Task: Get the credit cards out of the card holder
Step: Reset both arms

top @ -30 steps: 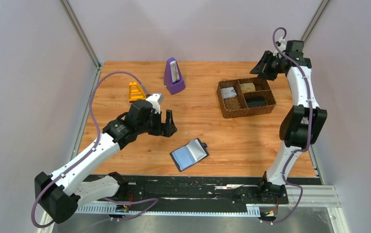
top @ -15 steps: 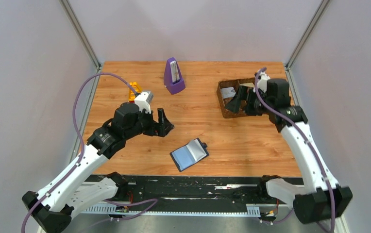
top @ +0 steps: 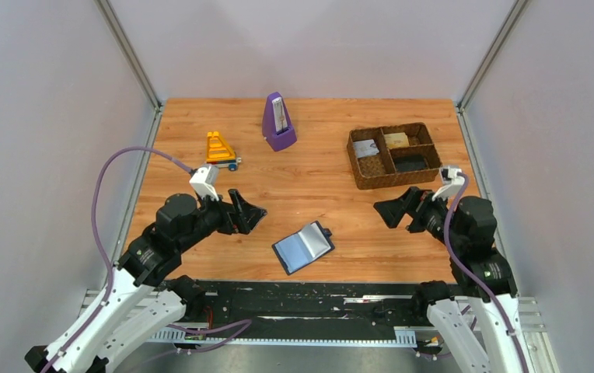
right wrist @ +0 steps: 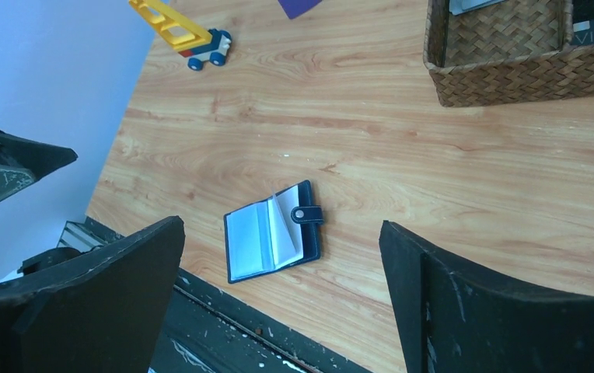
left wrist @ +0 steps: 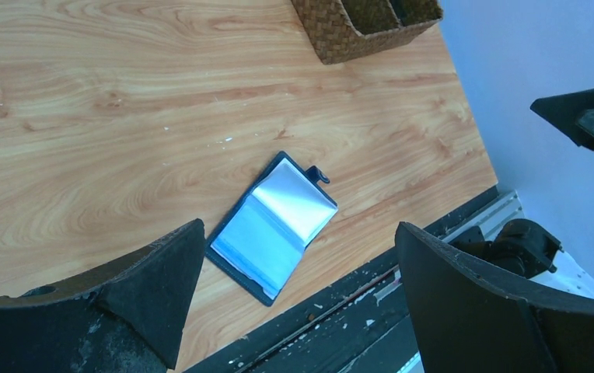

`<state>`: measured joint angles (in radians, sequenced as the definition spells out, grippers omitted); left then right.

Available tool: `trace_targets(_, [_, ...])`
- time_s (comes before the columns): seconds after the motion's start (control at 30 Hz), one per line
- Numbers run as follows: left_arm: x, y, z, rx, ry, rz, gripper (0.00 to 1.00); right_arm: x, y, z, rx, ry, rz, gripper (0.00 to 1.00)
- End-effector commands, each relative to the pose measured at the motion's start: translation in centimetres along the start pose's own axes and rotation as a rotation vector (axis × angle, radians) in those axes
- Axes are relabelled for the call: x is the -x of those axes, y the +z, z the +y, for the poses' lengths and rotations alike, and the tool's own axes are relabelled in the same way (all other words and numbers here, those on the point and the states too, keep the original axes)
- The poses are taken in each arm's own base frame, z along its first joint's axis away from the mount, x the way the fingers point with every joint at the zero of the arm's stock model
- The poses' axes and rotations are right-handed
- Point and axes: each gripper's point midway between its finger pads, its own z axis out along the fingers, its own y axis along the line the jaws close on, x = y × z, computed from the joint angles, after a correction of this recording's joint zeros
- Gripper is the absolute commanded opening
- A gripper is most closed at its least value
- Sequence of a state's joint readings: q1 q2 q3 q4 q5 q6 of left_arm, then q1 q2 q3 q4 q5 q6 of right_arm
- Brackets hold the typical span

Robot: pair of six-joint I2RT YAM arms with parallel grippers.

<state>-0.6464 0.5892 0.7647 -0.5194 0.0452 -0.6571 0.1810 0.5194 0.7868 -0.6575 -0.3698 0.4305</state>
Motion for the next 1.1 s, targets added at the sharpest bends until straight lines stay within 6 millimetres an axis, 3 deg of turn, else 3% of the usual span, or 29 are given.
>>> trace_targets(0.0, [1.1,-0.9,-0.3,-0.031,-0.036,-0.101,1.00,0.5,-0.7,0.2,0.005,0.056,-0.090,1.00])
trace_targets(0.23, [0.9,-1.8,0.0,-0.038,-0.042,-0.123,1.00,-0.5,-1.3,0.4,0.026,0.082,-0.092,1.00])
trace_targets(1.07, [0.0,-2.5,1.2,0.016,-0.026,-0.096,1.00,-1.1,-0.8,-0.1,0.020,0.085,-0.080,1.00])
